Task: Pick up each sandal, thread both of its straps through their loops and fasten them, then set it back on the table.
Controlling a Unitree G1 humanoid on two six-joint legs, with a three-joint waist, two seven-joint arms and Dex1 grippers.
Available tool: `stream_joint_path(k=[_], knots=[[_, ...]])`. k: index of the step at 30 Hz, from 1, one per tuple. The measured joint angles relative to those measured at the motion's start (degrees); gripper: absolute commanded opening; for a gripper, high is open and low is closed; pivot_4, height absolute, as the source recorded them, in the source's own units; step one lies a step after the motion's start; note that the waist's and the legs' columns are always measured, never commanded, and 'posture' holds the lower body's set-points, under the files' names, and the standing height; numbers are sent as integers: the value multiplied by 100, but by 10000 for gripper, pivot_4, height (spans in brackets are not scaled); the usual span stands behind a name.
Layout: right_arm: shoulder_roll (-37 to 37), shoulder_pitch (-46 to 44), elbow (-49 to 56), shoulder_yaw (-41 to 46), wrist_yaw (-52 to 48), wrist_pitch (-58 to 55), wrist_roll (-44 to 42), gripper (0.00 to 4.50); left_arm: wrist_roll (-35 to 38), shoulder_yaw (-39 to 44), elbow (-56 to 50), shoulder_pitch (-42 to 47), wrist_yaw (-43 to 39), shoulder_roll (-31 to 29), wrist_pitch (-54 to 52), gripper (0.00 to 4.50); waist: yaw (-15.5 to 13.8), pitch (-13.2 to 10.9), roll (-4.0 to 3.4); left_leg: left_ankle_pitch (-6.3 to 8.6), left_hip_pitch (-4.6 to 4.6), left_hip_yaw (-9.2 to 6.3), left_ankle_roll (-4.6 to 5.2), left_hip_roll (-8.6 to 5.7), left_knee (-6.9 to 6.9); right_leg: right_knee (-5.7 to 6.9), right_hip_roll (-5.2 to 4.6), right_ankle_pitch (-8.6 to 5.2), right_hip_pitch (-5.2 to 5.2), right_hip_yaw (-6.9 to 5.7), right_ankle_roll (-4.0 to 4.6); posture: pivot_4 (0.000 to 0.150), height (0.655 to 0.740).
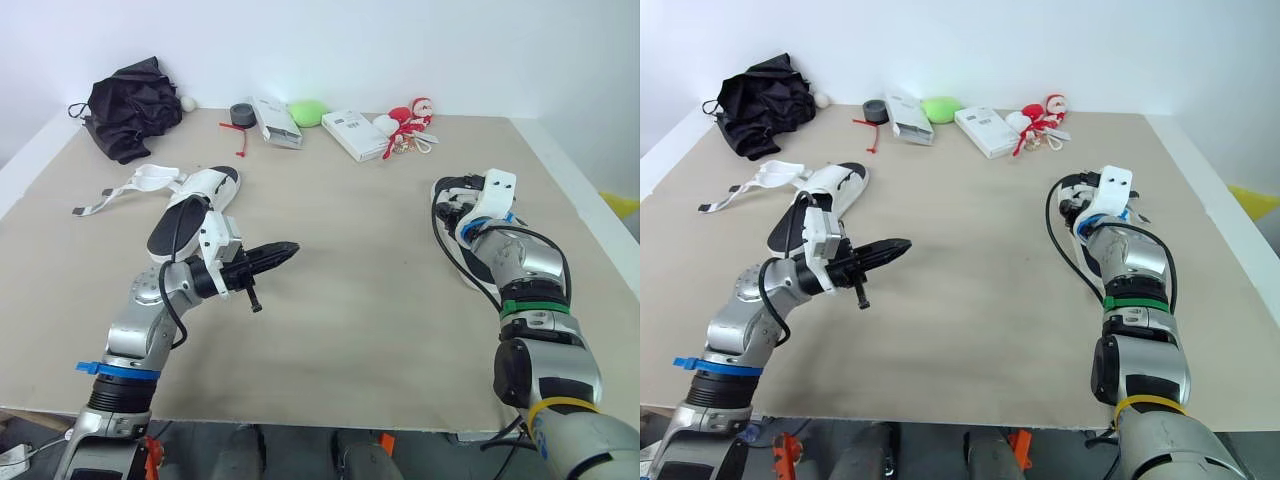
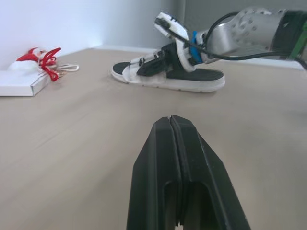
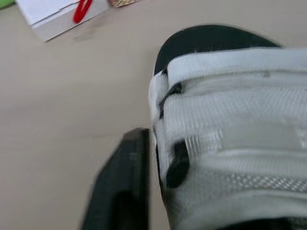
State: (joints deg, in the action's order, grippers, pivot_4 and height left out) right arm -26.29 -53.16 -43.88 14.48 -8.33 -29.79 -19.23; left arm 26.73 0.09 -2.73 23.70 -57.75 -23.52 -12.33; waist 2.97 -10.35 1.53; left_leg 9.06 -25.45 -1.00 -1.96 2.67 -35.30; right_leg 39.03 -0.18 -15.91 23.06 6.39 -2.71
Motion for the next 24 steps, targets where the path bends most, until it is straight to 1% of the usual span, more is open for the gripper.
stream_joint_path(k=[1,2,5,7,9,10,11,12,14,15,17,18,19,20,22,24], knots=[[0,-31,-101,3,5,84,31,34560,7,-8,-4,2,54,43,-16,0,0,0,0,0,0,0,0,-1,-1,0,-1,0,0,0,0,1500,7380],[0,-78,-246,3,7,232,69,34560,33,-26,-15,20,169,199,-64,0,-2,0,0,0,0,-1,0,-1,-4,0,-1,1,-3,0,-2,1500,7380],[-9,-99,-330,4,-67,317,93,34560,81,-34,-56,20,267,253,-103,0,-6,0,0,-2,0,-2,-2,-1,-7,0,0,4,-5,-1,-4,1500,7380],[-113,69,-78,-37,-372,135,85,34560,93,-47,-69,36,308,318,-133,0,-15,0,0,-2,0,-4,-2,-2,-8,0,0,3,-8,-3,-5,1500,7380],[-485,730,843,-101,-993,-321,-37,34560,120,-63,-80,60,349,360,-158,0,-33,0,0,-2,-2,-6,-2,-3,-8,0,-1,1,-8,-4,-9,1500,7380],[-506,762,880,-96,-1018,-346,-48,34560,123,-62,-80,62,350,360,-159,0,-33,0,0,-2,-2,-5,-2,-2,-8,0,-1,1,-8,-4,-8,1500,7380],[-811,1311,1660,-56,-1304,-729,-173,34560,136,-57,-74,113,358,386,-184,0,-38,1,-1,-2,-1,-9,-2,-2,-10,0,0,1,-8,-7,-7,1500,7380],[-822,1329,1682,-54,-1310,-743,-175,34560,136,-51,-74,112,359,382,-184,0,-33,1,-1,-2,-1,-8,-2,-2,-10,0,0,1,-8,-6,-7,1500,7380],[-1121,1907,2503,-23,-1603,-1009,-330,34560,135,-40,-42,190,394,357,-272,0,-46,0,-5,-2,-4,-12,-2,-4,-10,0,0,-1,-8,-7,-11,1500,7380],[-1304,2290,3087,63,-1815,-1180,-482,34560,134,-11,15,247,469,345,-321,0,-45,-2,-9,-2,-6,-13,-2,-5,-9,0,-1,-2,-7,-7,-13,1500,7380],[-1476,2668,3847,209,-2135,-1365,-739,34560,134,91,134,327,591,284,-371,0,-11,-3,-10,-2,-5,-9,-1,-3,-11,0,0,-9,-6,-4,-25,1500,7380],[-1476,2668,3847,209,-2135,-1365,-739,34560,134,91,134,327,591,284,-371,0,-11,-3,-10,-2,-5,-9,-1,-3,-11,0,0,-9,-6,-4,-25,1500,7380],[-1541,2905,4421,302,-2368,-1486,-990,34560,133,171,206,372,695,271,-392,0,28,-2,-9,-2,6,-7,-2,1,-12,0,5,-19,-12,-1,-43,1500,7380],[-1539,3025,4708,382,-2464,-1537,-1148,34560,133,199,226,387,756,270,-393,0,30,-2,-9,-2,5,-11,-1,1,-10,1,5,-20,-11,-3,-44,1500,7380],[-1436,3378,5869,499,-2933,-1788,-2042,34560,105,482,486,467,1157,234,-395,0,50,-2,-9,-4,14,-18,1,12,-12,4,23,-16,-15,-3,-38,1500,7380],[-1385,3562,6610,408,-3259,-1862,-2587,34560,35,745,715,528,1526,180,-398,0,52,-2,-9,-5,17,-23,3,20,-13,4,33,-13,-19,-6,-31,1500,7380]])
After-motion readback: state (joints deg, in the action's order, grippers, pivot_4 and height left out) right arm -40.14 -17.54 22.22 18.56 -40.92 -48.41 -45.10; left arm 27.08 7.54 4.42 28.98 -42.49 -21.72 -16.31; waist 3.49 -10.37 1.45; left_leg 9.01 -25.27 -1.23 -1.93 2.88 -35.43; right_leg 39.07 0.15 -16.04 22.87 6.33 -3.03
